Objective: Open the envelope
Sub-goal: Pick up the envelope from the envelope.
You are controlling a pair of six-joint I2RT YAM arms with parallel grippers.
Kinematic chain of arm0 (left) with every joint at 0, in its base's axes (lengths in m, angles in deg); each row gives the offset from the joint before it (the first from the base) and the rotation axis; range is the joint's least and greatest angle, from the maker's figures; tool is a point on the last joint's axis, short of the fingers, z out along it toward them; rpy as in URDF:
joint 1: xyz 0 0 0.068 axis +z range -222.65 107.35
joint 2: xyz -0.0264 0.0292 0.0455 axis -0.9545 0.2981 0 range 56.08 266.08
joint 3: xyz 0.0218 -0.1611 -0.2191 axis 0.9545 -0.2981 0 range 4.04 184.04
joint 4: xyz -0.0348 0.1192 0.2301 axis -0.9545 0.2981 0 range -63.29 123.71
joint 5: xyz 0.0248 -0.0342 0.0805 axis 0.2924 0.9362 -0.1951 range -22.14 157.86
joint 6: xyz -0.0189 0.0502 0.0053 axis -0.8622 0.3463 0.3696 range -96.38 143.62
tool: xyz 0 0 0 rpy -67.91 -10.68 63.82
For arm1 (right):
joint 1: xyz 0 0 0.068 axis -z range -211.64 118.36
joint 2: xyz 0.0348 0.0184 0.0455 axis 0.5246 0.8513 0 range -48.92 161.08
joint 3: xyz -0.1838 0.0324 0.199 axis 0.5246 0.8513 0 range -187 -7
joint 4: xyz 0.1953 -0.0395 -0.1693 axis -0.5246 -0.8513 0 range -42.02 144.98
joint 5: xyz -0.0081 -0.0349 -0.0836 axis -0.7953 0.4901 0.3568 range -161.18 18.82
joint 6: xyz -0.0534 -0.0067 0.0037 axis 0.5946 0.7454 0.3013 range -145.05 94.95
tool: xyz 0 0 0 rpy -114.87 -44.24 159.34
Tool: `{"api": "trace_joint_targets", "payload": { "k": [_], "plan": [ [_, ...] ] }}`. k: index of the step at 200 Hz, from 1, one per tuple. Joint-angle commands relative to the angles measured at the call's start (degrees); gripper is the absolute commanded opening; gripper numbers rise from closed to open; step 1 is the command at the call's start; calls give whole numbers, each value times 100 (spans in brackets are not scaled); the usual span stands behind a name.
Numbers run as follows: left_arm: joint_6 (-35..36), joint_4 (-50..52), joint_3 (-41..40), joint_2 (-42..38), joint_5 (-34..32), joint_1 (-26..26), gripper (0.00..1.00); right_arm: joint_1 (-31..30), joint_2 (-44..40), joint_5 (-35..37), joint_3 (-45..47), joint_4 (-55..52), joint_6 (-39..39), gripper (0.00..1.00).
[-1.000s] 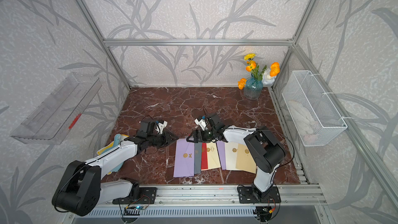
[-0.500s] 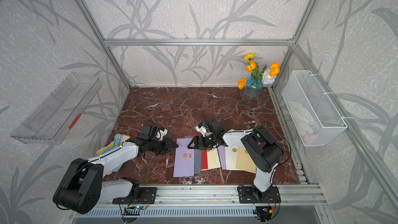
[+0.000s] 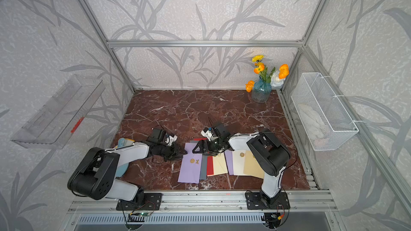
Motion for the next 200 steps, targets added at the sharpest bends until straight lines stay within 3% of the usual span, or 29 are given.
{"api": "trace_joint_targets", "payload": {
  "k": [1,100,146,200],
  "plan": [
    [39,102,-99,291,-341,-73,44,-66,375,12,-34,149,-247,91],
    [-5,-79,-129,664,-300,-161,41,73,406,243,-127,507,-545,85],
    [-48,-10,-166,608,-439,-161,42,309,-77,825,-269,-302,40,86],
    [-136,-111,-94,674,-451,-161,42,408,-1,708,-647,-498,200,86]
  ]
}}
